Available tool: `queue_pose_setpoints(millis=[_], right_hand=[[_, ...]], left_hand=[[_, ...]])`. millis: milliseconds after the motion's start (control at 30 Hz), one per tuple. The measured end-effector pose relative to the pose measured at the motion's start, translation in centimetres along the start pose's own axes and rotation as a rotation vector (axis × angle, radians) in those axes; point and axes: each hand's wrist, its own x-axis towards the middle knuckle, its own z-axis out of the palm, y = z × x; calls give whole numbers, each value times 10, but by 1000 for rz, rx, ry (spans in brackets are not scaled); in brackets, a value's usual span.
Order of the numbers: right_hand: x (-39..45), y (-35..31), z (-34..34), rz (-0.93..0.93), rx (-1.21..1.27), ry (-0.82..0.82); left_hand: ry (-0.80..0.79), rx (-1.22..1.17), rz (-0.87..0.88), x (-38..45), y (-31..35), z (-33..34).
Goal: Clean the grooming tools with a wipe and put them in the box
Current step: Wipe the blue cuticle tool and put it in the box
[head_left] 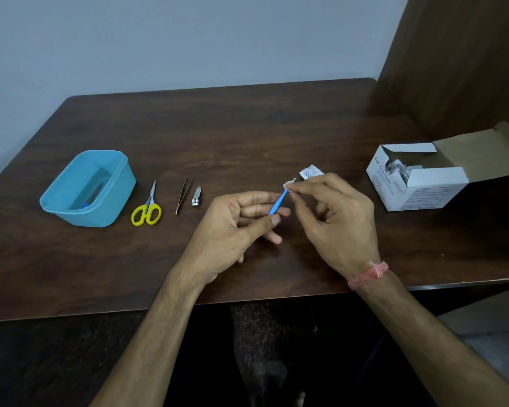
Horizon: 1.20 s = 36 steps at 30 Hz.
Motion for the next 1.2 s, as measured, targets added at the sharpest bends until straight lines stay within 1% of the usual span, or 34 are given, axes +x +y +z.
queue_pose_setpoints(millis=[67, 200, 300, 400, 467, 567, 633, 733, 800, 967, 1100, 1200], right_hand=[[1, 1, 0, 30, -20, 3], [0, 0, 1, -13, -26, -22], [1, 2, 1, 11, -35, -3], [0, 3, 2, 3, -35, -33], [0, 4, 2, 25, -39, -5], [2, 5, 2, 63, -51, 88], [-1, 5, 2, 6, -29, 118], [-7, 3, 3, -132, -34, 25], [-7, 5, 5, -151, -60, -22], [-2, 10, 2, -45, -52, 26], [-2, 5, -1, -65, -35, -34], [1, 5, 0, -31, -40, 6]], left_hand=[[0, 14, -4, 0, 0, 0], [2, 27, 0, 0, 0, 1], [3, 32, 4, 0, 0, 1], [-3, 54, 0, -1, -1, 0], [-13, 63, 2, 0, -1, 0], [-12, 48, -10, 2, -2, -1], [-4, 32, -16, 2, -1, -1], [-11, 34, -12, 2, -2, -1], [-18, 49, 2, 3, -3, 0], [-10, 56, 1, 1, -2, 1], [2, 37, 12, 0, -3, 0], [0, 44, 2, -1, -2, 1]])
